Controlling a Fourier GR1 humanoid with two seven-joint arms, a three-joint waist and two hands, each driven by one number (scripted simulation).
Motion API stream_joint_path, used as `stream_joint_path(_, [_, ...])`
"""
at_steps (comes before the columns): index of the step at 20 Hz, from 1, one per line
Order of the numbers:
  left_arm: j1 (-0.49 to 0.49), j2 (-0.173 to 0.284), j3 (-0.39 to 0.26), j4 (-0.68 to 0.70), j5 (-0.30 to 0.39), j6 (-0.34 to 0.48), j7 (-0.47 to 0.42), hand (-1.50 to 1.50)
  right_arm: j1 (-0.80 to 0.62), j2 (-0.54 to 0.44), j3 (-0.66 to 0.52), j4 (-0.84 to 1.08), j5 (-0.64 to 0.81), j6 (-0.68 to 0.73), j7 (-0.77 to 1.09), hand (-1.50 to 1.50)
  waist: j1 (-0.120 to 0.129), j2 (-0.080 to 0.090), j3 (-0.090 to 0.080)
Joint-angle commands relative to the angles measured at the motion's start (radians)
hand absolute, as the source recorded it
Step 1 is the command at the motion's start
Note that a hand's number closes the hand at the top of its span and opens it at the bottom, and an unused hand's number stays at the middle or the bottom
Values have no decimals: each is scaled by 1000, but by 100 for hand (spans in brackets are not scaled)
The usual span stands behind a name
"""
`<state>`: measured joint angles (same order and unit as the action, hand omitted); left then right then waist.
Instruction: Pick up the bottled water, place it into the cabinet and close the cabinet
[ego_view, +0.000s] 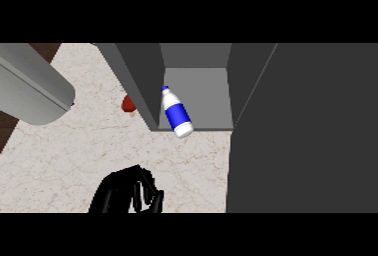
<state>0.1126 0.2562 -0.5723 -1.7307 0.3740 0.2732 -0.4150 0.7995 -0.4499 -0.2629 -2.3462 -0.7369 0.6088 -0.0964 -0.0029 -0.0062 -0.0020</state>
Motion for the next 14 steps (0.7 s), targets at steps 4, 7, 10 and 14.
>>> stream_joint_path(4, [102, 159, 123, -79, 72, -106, -41, 150, 49, -52, 28, -236, 66, 90, 47, 150, -5, -4, -1])
stream_joint_path(7, [91, 222, 224, -139, 148, -143, 2, 150, 37, -23, 53, -258, 78, 85, 31, 150, -9, -3, -2])
stream_joint_path(10, [158, 231, 237, -125, 196, -200, -38, -150, 48, 10, 100, -307, 130, 80, 31, 150, -15, -6, -4])
stream_joint_path(14, [199, 291, 319, -161, 252, -251, -49, -150, 14, -8, 170, -313, 152, 96, 52, 150, 2, -7, -6])
